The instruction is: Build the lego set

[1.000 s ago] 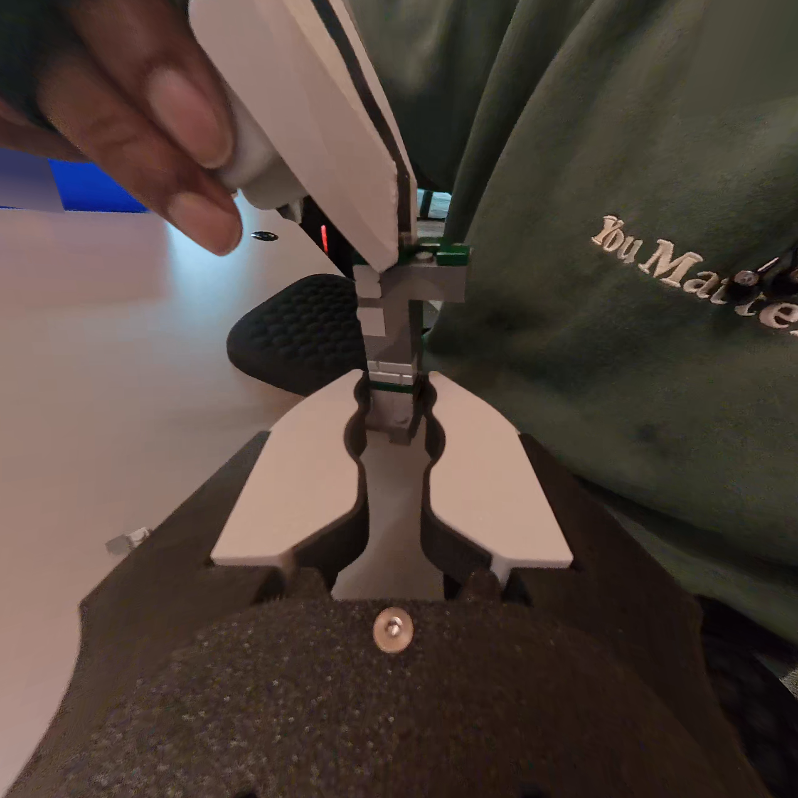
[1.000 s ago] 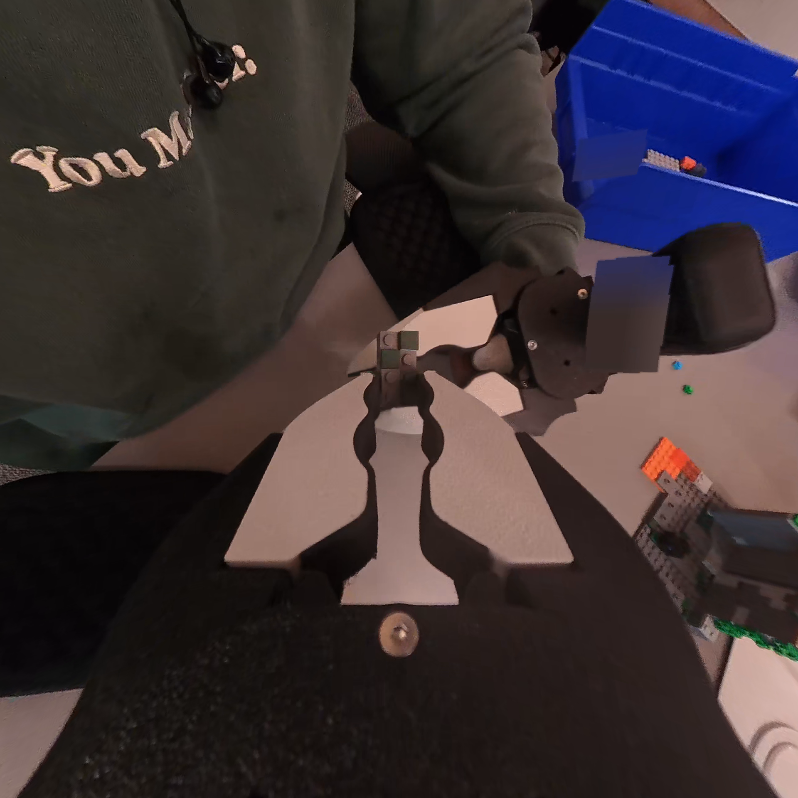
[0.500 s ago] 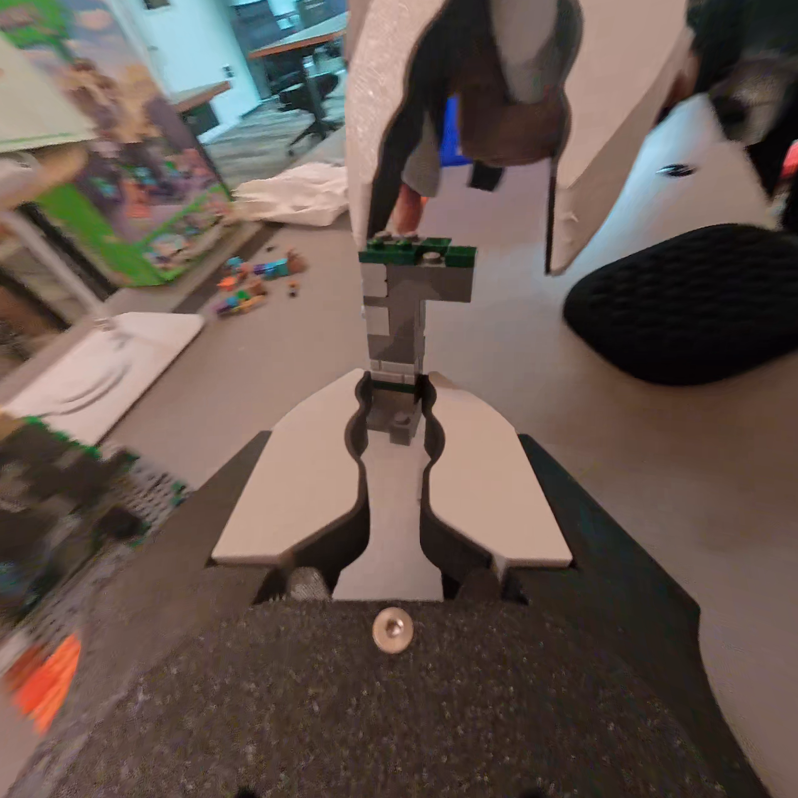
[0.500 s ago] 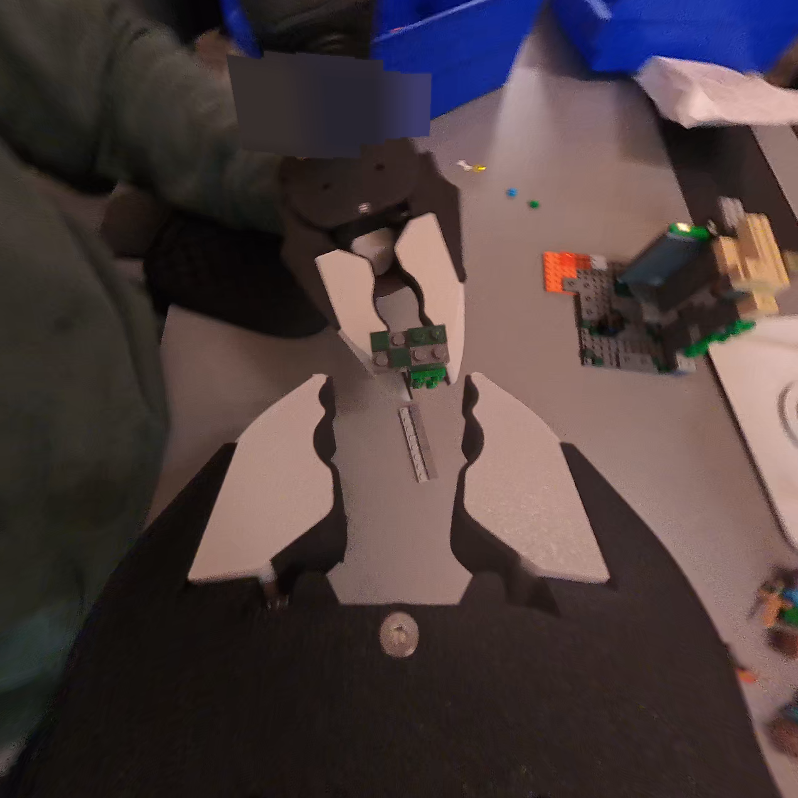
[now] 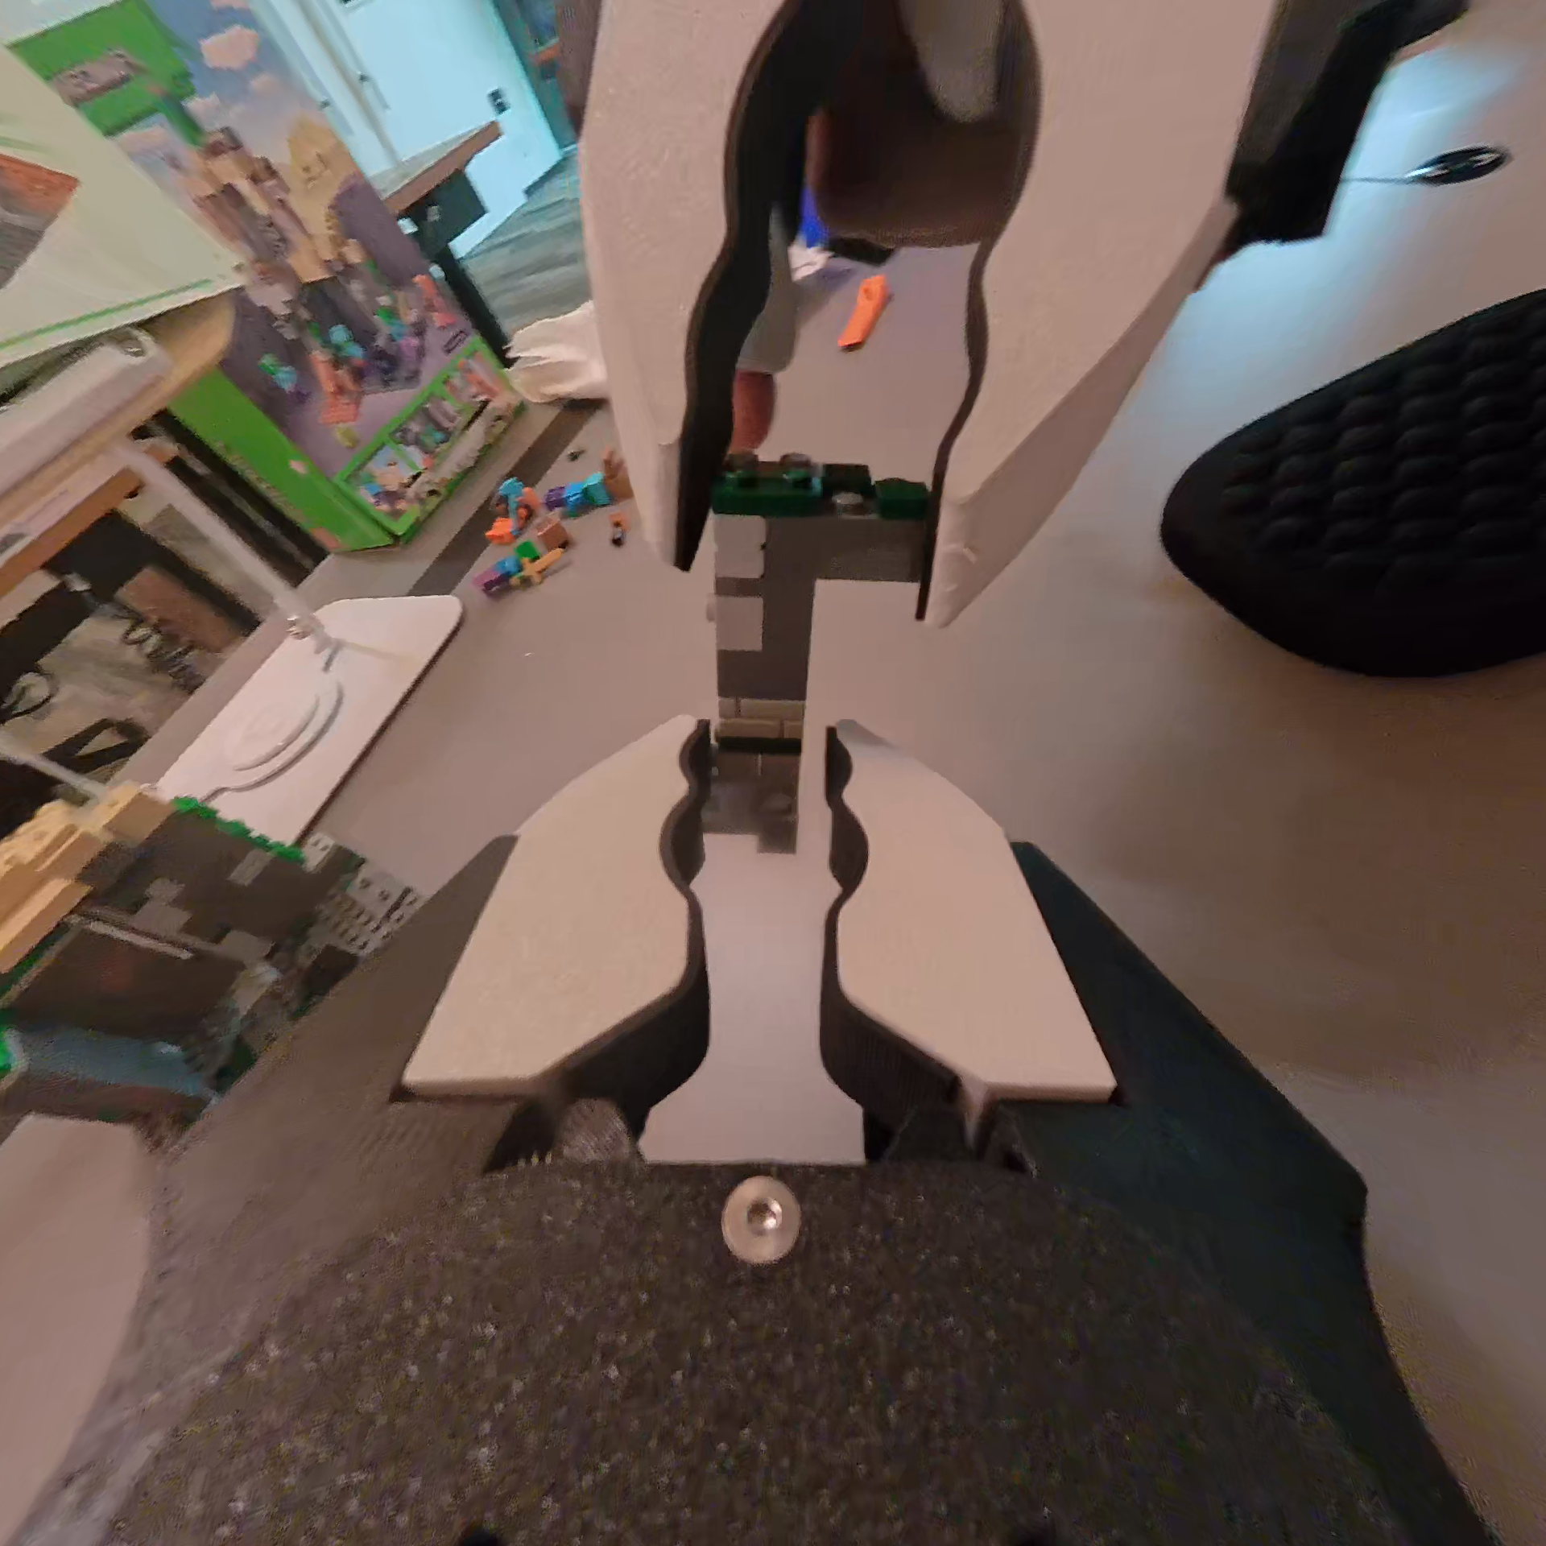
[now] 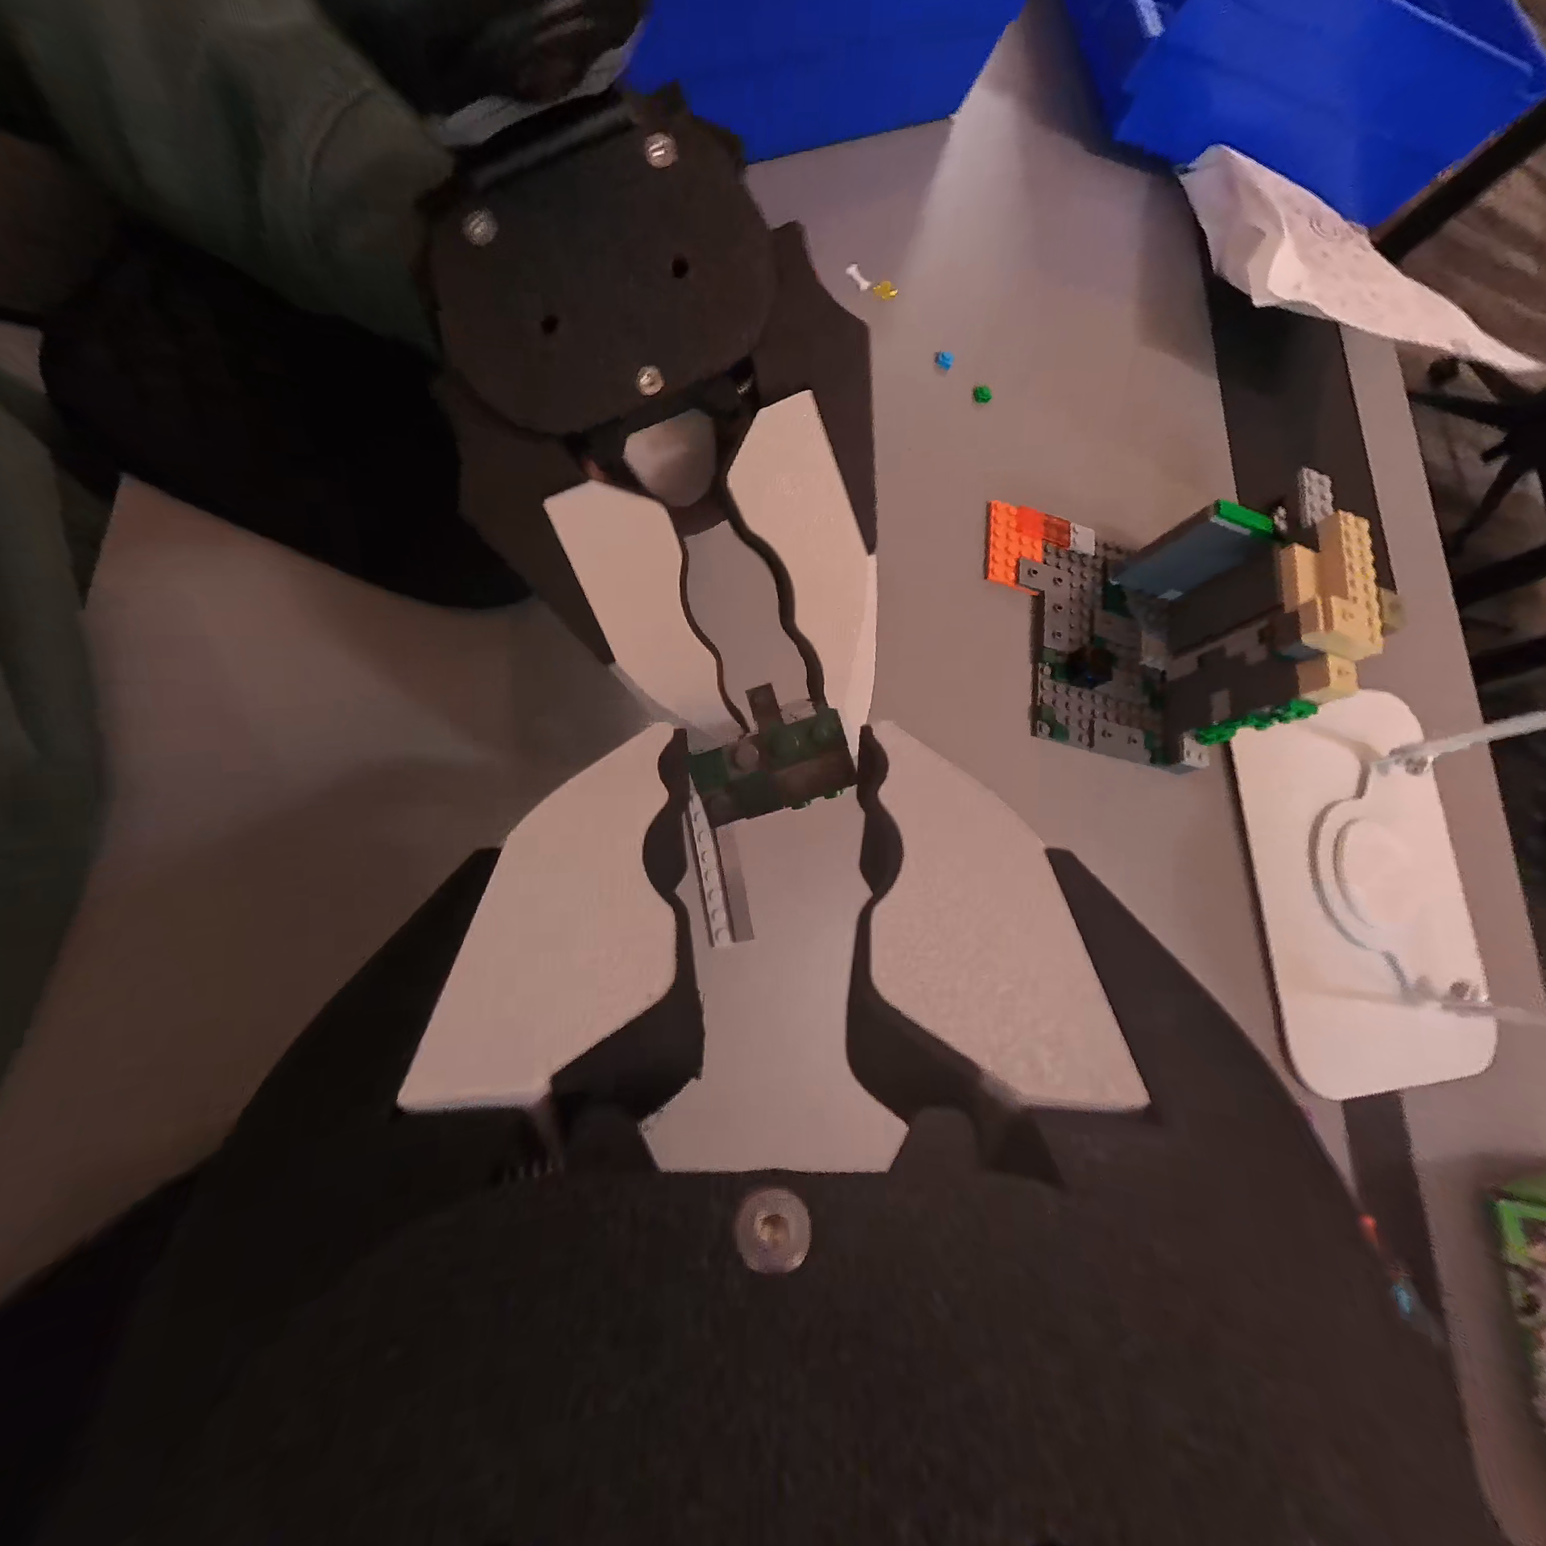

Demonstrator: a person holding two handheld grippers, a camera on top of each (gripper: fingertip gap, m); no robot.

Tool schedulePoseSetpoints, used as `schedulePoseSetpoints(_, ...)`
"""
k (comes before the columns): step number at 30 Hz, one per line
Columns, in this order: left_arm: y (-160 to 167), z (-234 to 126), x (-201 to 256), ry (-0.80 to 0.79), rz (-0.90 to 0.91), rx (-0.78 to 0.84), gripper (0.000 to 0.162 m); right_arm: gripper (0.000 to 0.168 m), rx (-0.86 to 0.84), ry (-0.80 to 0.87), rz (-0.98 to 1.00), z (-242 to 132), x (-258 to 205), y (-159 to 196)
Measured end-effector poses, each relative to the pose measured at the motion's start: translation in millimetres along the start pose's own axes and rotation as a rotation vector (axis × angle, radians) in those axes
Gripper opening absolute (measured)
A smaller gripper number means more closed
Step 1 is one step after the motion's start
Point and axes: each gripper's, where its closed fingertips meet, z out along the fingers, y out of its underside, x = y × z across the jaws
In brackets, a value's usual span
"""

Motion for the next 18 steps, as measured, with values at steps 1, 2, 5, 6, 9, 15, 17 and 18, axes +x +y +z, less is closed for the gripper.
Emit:
schedulePoseSetpoints(1, -2, -1, 4, 0.036, -0.002, 0.018, 0.030, 0.038, -0.001, -0.013, -0.043, -1, -1, 1)
schedulePoseSetpoints(2, -4, -4, 9, 0.088, -0.011, 0.042, 0.033, 0.038, 0.000, -0.034, -0.085, -2, -2, 3)
schedulePoseSetpoints(5, -7, -10, 15, 0.218, -0.076, 0.097, 0.039, 0.038, 0.054, -0.157, -0.212, -12, -15, 1)
schedulePoseSetpoints(6, -8, -12, 19, 0.271, -0.106, 0.115, 0.043, 0.038, 0.072, -0.198, -0.242, -16, -20, -1)
schedulePoseSetpoints(9, -14, -21, 36, 0.434, -0.146, 0.171, 0.043, 0.038, 0.081, -0.284, -0.322, -23, -33, -7)
schedulePoseSetpoints(15, -13, -35, 67, 0.673, -0.172, 0.196, 0.036, 0.038, 0.064, -0.410, -0.432, -24, -59, -13)
schedulePoseSetpoints(17, -13, -36, 73, 0.708, -0.165, 0.201, 0.035, 0.038, 0.061, -0.435, -0.449, -23, -65, -14)
schedulePoseSetpoints(18, -13, -37, 76, 0.717, -0.161, 0.201, 0.035, 0.038, 0.063, -0.443, -0.452, -23, -67, -15)
